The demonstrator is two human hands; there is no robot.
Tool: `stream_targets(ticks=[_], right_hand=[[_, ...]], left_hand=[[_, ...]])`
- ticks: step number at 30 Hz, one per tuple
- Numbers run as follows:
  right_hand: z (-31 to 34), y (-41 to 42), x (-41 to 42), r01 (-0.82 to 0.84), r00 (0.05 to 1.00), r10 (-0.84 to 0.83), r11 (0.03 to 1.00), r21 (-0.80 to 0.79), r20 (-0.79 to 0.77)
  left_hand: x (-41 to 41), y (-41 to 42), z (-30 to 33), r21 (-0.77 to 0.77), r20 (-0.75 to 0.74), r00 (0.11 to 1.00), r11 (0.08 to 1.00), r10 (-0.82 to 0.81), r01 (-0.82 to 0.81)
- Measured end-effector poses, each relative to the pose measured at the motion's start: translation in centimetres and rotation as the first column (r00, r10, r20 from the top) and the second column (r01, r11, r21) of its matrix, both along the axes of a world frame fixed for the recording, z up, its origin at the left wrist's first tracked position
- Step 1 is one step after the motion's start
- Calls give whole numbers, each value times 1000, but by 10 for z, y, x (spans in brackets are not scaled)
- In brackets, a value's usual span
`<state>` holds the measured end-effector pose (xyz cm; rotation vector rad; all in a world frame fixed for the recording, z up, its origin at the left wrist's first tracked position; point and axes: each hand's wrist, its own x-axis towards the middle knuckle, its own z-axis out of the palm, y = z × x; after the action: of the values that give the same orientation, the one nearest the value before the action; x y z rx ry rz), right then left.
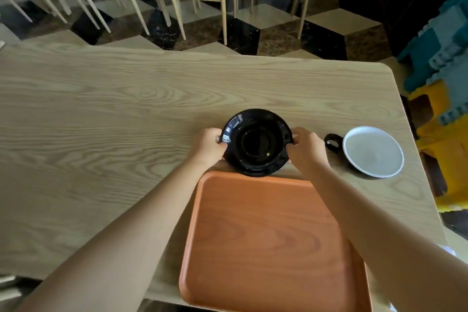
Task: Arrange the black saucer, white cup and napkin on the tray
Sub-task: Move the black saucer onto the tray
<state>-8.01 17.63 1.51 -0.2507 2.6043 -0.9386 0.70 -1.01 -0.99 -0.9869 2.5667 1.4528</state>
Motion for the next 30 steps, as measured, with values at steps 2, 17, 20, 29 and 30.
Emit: stream_targets(ticks=[2,17,20,29,30], right_hand=[[10,5,7,-9,1000,9,997,-74,2],[-1,38,111,29,986,14,966,-257,164],[-4,42,119,31,981,24,962,-272,195],[-18,45,125,47,978,1,973,-226,207],[-19,44,124,41,980,3,975,-219,200]], left_hand=[[14,-2,11,151,-15,999,988,39,-36],[143,20,21,271,-1,988,951,155,-149],[151,23,17,229,22,988,961,155,-156],[153,32,19,74,40,991,989,128,-131],[153,32,19,52,49,992,991,118,-120]])
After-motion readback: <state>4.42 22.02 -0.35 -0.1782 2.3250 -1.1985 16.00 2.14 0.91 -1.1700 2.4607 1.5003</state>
